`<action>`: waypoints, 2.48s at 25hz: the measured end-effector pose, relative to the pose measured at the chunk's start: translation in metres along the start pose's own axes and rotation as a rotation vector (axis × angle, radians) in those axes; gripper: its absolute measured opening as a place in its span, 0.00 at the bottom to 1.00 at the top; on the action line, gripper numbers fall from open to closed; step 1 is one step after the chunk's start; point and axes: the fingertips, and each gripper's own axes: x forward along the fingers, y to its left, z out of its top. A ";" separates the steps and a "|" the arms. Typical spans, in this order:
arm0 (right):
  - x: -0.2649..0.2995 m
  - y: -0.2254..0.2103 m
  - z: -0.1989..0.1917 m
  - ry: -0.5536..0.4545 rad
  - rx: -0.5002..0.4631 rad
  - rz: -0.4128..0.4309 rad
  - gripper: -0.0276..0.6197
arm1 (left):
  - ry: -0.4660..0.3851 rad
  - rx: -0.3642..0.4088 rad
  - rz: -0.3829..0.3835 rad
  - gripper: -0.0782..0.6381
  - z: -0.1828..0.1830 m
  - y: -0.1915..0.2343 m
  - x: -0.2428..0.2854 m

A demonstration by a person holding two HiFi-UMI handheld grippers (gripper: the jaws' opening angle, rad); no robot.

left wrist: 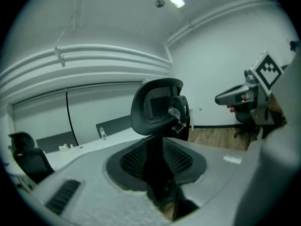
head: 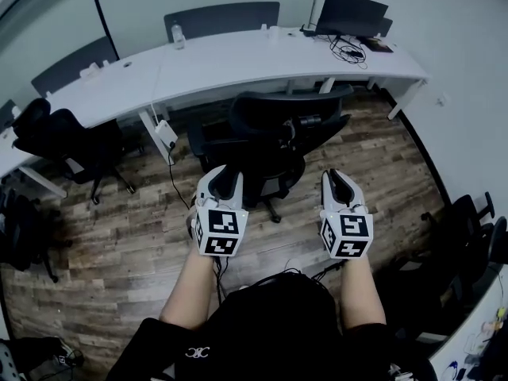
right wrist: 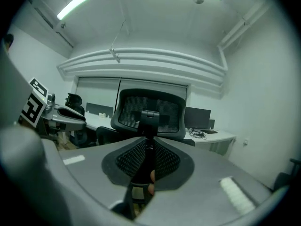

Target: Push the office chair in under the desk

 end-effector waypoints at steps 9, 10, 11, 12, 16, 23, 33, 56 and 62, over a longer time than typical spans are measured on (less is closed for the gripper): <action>0.051 -0.059 -0.010 0.029 -0.240 0.017 0.31 | 0.128 0.278 0.009 0.46 -0.019 0.011 0.056; 0.061 -0.066 -0.012 0.036 -0.289 0.023 0.33 | 0.154 0.299 0.010 0.49 -0.022 0.013 0.064; 0.071 -0.074 -0.016 0.048 -0.341 0.024 0.36 | 0.182 0.317 0.008 0.52 -0.026 0.014 0.072; 0.082 -0.084 -0.021 0.067 -0.390 0.023 0.37 | 0.210 0.336 0.006 0.56 -0.029 0.016 0.080; 0.128 -0.121 -0.047 0.170 -0.577 0.021 0.42 | 0.290 0.443 0.039 0.61 -0.035 0.024 0.108; 0.195 -0.158 -0.067 0.222 -0.796 0.036 0.47 | 0.367 0.423 0.093 0.60 -0.048 0.034 0.139; 0.225 -0.166 -0.076 0.147 -0.882 0.080 0.42 | 0.423 0.448 0.120 0.59 -0.054 0.042 0.157; 0.273 -0.161 -0.068 0.076 -0.938 0.268 0.43 | 0.492 0.456 0.179 0.59 -0.057 0.078 0.191; 0.295 -0.143 -0.059 0.082 -0.962 0.288 0.41 | 0.472 0.459 0.195 0.59 -0.060 0.110 0.200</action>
